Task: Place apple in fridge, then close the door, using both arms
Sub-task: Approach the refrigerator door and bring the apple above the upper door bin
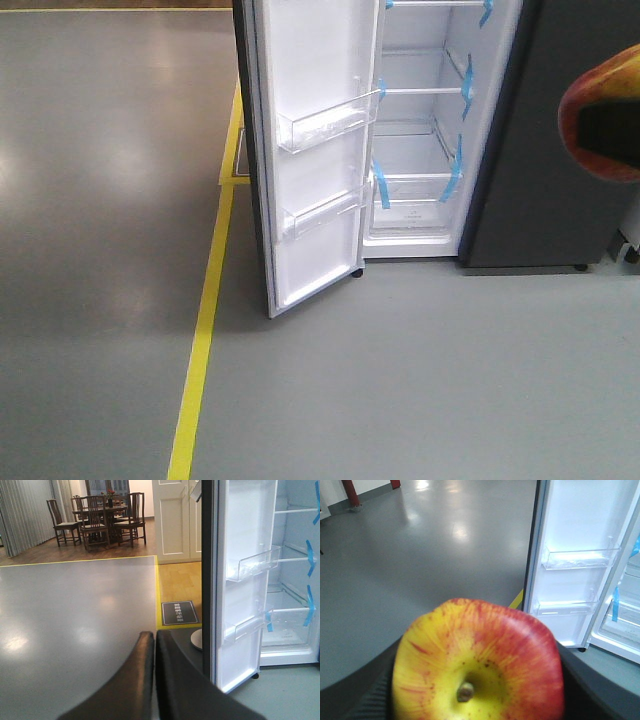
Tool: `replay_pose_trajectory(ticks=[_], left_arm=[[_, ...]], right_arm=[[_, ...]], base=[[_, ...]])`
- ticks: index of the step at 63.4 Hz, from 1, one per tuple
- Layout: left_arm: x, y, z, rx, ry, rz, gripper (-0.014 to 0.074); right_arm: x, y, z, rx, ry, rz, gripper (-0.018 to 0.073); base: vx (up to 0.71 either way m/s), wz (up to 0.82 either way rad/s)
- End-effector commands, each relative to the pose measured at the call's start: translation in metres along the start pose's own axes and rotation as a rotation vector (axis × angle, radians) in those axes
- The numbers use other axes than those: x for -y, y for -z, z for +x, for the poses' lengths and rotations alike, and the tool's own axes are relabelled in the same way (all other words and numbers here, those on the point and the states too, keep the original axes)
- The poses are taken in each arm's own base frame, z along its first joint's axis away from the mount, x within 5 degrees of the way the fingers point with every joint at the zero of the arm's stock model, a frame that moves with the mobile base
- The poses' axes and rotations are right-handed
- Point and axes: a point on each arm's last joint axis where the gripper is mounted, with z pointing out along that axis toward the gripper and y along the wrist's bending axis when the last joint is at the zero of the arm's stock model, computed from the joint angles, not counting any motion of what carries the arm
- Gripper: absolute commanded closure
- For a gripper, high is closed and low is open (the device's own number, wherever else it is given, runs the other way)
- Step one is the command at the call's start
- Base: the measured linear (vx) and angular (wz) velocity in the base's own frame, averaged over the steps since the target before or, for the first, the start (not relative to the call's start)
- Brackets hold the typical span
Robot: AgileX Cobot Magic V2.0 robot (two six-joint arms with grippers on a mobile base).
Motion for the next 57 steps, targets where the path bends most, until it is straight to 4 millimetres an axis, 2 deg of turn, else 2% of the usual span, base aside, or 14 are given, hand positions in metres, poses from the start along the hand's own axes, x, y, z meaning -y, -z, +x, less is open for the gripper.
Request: replay_pose_trajectory(ticks=[1,57], left_arm=[[-0.0005,0.0,-0.0005,0.07,0.016,-0.005,0.0603],[-0.0005,0.0,-0.0005,0.07,0.016,-0.005,0.0603]], right_arm=[[-0.0023,0.0067,-0.0123,0.097,-0.003,0.015,0.0566],[-0.0023,0.0067,-0.0123,0.097,-0.003,0.015,0.0566]], base=[[0.22,-0.03],[0.21,0.01]])
